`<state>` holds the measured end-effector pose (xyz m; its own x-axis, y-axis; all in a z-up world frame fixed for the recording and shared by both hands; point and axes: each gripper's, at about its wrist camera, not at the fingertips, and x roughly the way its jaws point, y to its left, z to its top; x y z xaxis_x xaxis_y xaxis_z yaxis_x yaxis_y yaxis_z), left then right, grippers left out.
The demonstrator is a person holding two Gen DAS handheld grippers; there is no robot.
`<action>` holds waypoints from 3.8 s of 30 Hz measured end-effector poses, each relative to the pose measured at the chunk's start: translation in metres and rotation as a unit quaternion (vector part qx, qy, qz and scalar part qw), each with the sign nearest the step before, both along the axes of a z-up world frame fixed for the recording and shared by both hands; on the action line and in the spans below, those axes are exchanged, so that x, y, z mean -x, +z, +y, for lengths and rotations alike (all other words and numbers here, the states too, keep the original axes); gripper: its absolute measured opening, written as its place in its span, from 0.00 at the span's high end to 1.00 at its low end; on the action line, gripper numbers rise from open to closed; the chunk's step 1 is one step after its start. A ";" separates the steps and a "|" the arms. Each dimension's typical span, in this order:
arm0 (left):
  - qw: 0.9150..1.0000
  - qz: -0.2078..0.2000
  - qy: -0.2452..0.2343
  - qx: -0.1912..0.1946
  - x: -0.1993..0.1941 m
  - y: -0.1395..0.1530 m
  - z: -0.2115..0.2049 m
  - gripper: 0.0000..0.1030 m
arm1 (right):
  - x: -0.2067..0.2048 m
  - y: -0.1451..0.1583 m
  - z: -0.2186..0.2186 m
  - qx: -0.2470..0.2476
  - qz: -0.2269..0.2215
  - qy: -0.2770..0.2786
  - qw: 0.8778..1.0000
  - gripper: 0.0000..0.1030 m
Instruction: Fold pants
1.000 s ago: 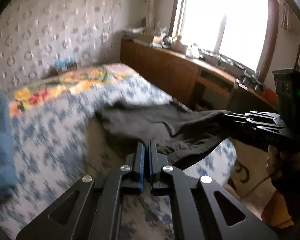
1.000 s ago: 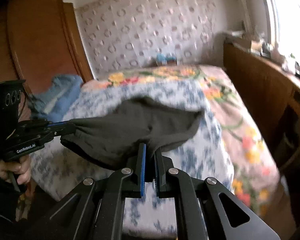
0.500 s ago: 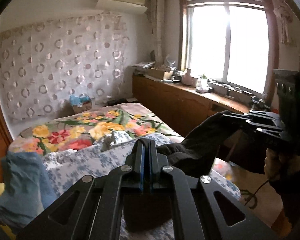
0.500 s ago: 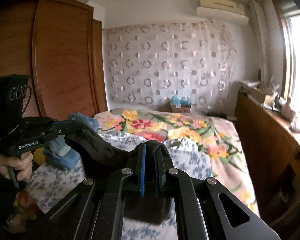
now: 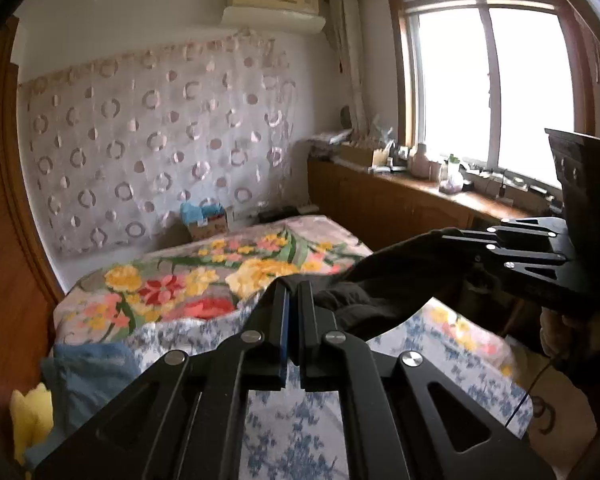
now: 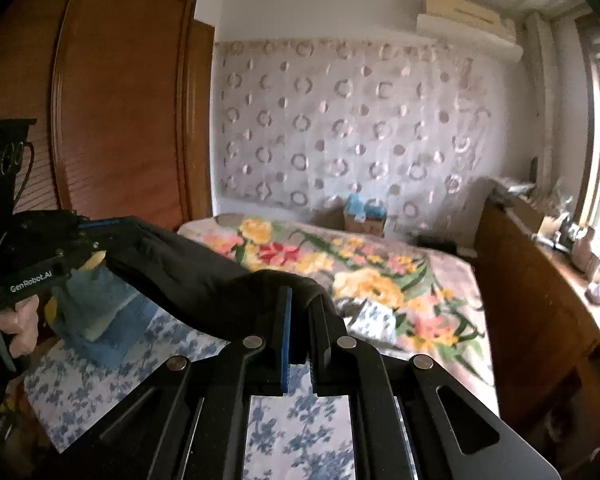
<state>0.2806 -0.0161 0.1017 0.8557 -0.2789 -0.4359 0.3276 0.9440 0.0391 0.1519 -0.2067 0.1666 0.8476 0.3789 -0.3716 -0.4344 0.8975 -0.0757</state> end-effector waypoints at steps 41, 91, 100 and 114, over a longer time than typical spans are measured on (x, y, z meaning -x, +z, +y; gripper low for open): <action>0.993 0.107 -0.043 0.013 0.118 -0.102 0.002 0.96 | 0.060 -0.070 0.005 0.016 0.164 0.053 0.985 0.93; 0.987 0.155 0.004 0.039 0.088 -0.147 0.012 0.96 | 0.032 -0.119 -0.008 -0.073 0.179 0.028 0.981 0.93; 0.986 0.161 0.010 0.040 0.035 -0.152 0.016 0.96 | -0.025 -0.131 0.000 -0.077 0.188 0.011 0.979 0.93; 0.982 0.186 0.014 0.042 0.008 -0.169 0.023 0.95 | -0.062 -0.144 0.011 -0.067 0.208 0.011 0.976 0.91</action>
<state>0.2731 0.0071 -0.0673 0.6492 -0.3063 -0.6963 0.2785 0.9475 -0.1571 0.2142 -0.1959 0.0224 0.6250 0.4635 -0.6281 -0.4217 0.8776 0.2280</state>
